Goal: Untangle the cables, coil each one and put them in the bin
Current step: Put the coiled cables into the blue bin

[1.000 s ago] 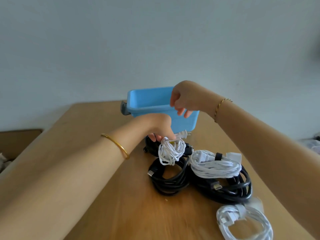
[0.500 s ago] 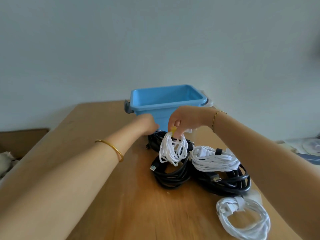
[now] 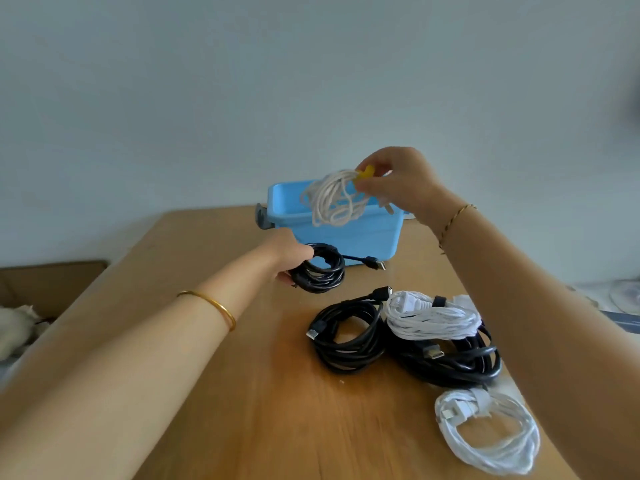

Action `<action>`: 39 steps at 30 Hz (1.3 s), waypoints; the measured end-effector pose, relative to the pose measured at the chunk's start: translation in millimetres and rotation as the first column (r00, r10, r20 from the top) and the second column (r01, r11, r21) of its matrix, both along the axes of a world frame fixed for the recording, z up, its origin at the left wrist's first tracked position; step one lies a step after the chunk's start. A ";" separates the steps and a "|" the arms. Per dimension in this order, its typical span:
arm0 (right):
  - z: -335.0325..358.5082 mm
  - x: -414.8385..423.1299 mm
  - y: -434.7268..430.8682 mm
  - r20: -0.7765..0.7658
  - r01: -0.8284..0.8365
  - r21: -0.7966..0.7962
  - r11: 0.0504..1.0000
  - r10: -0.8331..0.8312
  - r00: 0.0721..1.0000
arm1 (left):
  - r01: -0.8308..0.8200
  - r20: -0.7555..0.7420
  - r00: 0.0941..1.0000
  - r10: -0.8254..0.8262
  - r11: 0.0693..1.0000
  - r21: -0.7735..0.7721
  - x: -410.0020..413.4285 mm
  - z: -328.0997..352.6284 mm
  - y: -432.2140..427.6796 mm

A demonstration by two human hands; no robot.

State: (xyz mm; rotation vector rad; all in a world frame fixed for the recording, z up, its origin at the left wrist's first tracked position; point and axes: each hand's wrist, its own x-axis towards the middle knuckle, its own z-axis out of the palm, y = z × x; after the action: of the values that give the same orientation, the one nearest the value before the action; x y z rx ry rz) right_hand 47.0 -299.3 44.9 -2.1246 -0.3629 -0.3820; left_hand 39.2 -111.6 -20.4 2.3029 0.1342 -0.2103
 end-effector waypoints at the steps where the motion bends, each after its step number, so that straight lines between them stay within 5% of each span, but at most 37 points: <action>1: 0.9 2.0 1.2 0.010 0.034 0.057 0.998 -0.035 0.999 | 0.010 0.000 1.000 -0.010 1.000 0.011 -4.1 9.2 2.2; 10: 22.9 35.4 -6.7 -0.053 0.302 0.297 0.906 -0.300 0.952 | -0.035 0.101 0.994 0.044 0.995 -0.090 0.8 99.1 11.4; 18: 40.8 68.0 -22.2 0.060 0.517 0.288 0.806 -0.554 0.831 | -0.128 0.304 0.944 0.130 0.991 -0.027 66.7 100.9 -19.8; 26: 18.1 96.6 -11.7 0.046 0.443 0.082 0.893 -0.447 0.893 | 0.017 -0.021 1.000 -0.017 1.000 0.013 112.0 53.3 -67.9; 32: -0.1 113.7 -11.4 -0.003 0.430 -0.016 0.903 -0.430 0.903 | 0.179 -0.184 0.974 -0.130 0.942 0.283 116.4 42.5 -69.3; 39: -2.7 117.7 3.3 -0.214 0.272 -0.208 0.940 -0.315 0.925 | -0.053 0.035 0.998 0.051 0.996 0.078 118.9 61.7 -13.9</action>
State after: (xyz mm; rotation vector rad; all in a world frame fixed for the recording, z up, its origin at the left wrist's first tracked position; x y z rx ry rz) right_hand 164.6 -296.0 42.1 -2.3735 0.0730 -0.2602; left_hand 158.1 -125.5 41.3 2.3765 0.1888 -0.1429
